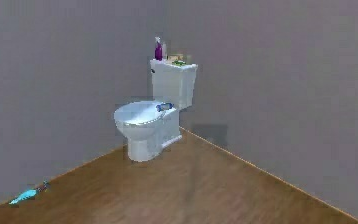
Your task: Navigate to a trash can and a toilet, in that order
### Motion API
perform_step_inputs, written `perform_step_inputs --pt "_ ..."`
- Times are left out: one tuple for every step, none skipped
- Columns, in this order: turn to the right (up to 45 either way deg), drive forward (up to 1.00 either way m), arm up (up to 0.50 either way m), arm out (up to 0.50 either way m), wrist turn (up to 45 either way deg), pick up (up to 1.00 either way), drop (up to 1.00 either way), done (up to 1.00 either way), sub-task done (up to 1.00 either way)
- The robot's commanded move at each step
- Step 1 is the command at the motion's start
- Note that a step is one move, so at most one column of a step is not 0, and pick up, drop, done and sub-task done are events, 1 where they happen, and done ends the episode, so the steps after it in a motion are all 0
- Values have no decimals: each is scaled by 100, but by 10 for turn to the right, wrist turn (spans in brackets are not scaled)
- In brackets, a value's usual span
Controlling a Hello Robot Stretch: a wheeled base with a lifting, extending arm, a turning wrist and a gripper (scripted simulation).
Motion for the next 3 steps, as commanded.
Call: perform_step_inputs --pt "0 100 0 0 0 0 0 0 0" --pt "-210 0 0 0 0 0 0 0 0" --pt "0 0 0 0 0 0 0 100 0"
